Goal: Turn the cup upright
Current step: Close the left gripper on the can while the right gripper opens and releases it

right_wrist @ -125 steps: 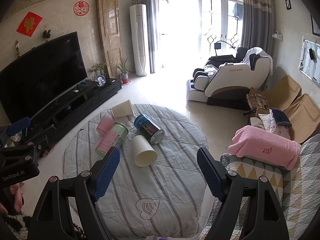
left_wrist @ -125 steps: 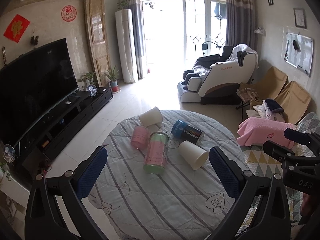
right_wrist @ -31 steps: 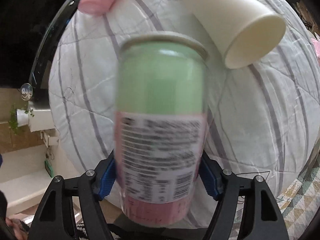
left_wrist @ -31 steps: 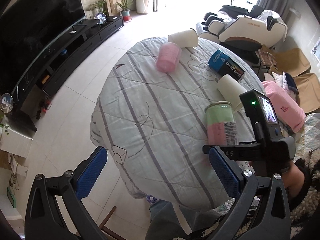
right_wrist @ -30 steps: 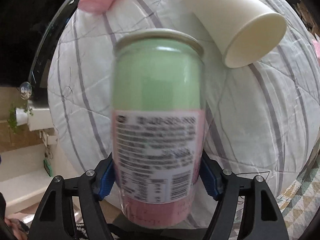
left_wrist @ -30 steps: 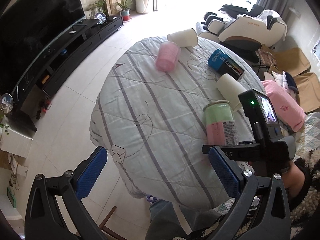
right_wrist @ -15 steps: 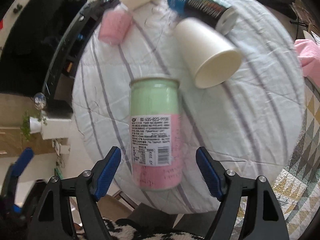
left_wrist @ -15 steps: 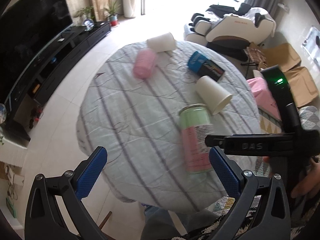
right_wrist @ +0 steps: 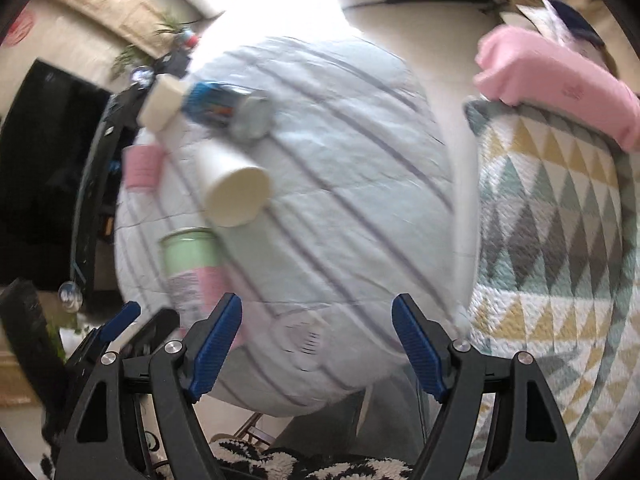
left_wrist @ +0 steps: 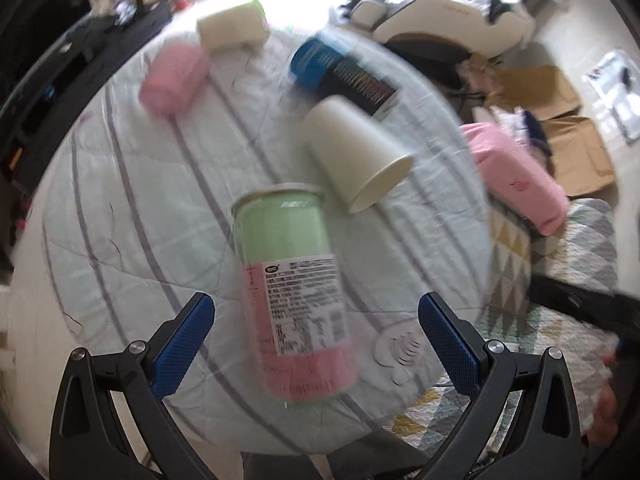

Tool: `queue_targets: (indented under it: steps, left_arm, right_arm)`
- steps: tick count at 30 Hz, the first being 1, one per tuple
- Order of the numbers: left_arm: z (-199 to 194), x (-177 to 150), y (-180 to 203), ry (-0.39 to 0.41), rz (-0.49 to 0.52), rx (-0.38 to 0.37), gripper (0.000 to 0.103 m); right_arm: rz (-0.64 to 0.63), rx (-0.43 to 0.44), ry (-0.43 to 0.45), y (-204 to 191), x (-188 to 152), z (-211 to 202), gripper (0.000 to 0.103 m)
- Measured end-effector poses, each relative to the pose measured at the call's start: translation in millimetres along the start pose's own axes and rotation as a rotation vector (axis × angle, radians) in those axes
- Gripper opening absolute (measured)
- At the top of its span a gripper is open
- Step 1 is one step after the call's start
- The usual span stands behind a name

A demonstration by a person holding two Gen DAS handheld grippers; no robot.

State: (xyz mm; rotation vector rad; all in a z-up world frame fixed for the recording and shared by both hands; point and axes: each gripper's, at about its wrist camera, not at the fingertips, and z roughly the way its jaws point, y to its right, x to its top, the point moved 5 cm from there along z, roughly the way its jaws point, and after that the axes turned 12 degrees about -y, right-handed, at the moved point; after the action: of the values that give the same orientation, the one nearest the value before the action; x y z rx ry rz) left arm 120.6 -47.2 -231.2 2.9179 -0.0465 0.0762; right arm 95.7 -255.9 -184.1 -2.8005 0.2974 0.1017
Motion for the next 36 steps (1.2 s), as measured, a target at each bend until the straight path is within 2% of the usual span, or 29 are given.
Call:
queue_targets:
  steps: [2, 3, 4, 6, 10, 14, 16, 21, 25, 28, 30, 32, 34, 36]
  left_arm:
    - [21, 2, -6, -0.045, -0.048, 0.003, 0.086]
    - [30, 3, -11, -0.075, -0.078, 0.000, 0.071]
    - [37, 3, -15, -0.090, -0.103, -0.023, 0.071]
    - [36, 5, -18, -0.063, -0.127, -0.060, 0.071]
    - [29, 5, -17, -0.038, -0.124, -0.053, 0.071]
    - [15, 7, -13, -0.005, -0.106, -0.048, 0.071]
    - [1, 11, -10, 0.040, -0.083, -0.053, 0.071]
    - [-41, 20, 5, 0.244, 0.051, -0.002, 0.071]
    - [-68, 16, 14, 0.326, 0.131, -0.060, 0.071]
    - [-82, 9, 20, 0.360, 0.174, -0.092, 0.071]
    - [-87, 4, 23, 0.365, 0.199, -0.105, 0.071]
    - [-85, 0, 23, 0.360, 0.213, -0.100, 0.071]
    - [-82, -1, 22, 0.351, 0.217, -0.096, 0.071]
    - [-75, 0, 20, 0.337, 0.212, -0.073, 0.071]
  right_arm:
    - [0.032, 0.001, -0.027, 14, -2, 10, 0.079]
    - [0.044, 0.006, -0.042, 21, -2, 14, 0.079]
    - [0.058, 0.008, -0.062, 28, -2, 22, 0.079]
    - [0.068, 0.013, -0.084, 33, -1, 30, 0.079]
    - [0.049, 0.024, -0.109, 33, 2, 33, 0.079]
    - [0.015, 0.031, -0.095, 24, 7, 29, 0.079]
    - [0.005, 0.038, -0.086, 20, 10, 27, 0.079]
    - [-0.008, 0.051, -0.062, 12, 16, 23, 0.079]
    - [-0.044, 0.074, 0.002, -7, 32, 16, 0.079]
    - [-0.092, 0.161, 0.061, -30, 54, 7, 0.078]
    - [-0.126, 0.206, 0.080, -45, 63, 4, 0.069]
    - [-0.168, 0.263, 0.073, -62, 70, 5, 0.051]
    - [-0.234, 0.351, 0.043, -82, 72, 10, 0.042]
    - [-0.266, 0.377, 0.004, -94, 70, 17, 0.035]
